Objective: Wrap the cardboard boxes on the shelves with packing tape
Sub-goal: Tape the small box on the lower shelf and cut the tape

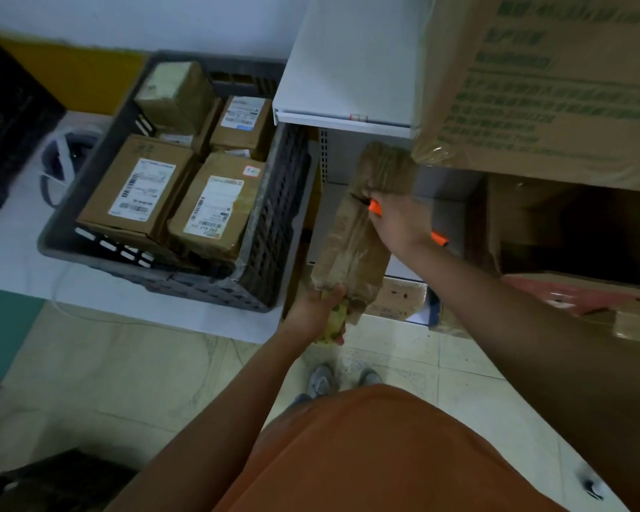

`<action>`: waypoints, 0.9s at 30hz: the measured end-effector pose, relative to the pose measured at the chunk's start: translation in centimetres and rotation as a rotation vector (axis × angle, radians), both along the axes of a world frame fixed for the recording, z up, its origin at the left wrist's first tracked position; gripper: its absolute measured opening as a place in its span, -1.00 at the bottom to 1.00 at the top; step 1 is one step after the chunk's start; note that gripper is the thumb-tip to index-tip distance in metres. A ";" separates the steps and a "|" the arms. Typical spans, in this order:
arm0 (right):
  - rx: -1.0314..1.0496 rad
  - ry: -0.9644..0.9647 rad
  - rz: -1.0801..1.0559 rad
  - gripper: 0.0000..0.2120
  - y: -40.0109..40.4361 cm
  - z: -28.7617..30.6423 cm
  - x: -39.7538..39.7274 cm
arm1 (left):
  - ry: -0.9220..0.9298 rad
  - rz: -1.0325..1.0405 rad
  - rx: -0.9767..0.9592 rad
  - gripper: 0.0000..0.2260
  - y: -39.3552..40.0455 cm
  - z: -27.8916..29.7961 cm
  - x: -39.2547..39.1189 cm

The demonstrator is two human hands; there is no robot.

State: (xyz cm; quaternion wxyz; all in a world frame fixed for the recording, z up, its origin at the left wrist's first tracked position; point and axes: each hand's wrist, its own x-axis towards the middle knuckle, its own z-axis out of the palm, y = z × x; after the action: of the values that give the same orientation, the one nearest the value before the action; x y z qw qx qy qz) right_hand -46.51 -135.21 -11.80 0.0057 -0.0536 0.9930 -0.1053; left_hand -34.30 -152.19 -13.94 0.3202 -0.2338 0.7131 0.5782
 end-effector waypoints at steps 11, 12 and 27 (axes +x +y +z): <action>-0.057 -0.368 0.272 -0.01 4.4 0.8 3.1 | 0.091 -0.171 0.118 -0.80 4.0 -0.3 -2.1; -0.015 -0.357 0.302 0.06 4.3 0.7 3.4 | 0.067 -0.150 0.126 -0.80 3.9 -0.7 -1.8; 0.099 -0.066 0.175 -0.37 3.6 0.8 2.7 | 0.293 -0.015 0.135 -0.69 5.1 -2.4 -4.3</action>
State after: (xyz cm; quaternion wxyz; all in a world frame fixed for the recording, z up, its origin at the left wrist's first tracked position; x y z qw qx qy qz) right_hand -43.80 -131.62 -11.00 0.0501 -0.1364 0.9878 -0.0567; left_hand -38.57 -147.09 -16.29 0.2321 -0.1198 0.7133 0.6504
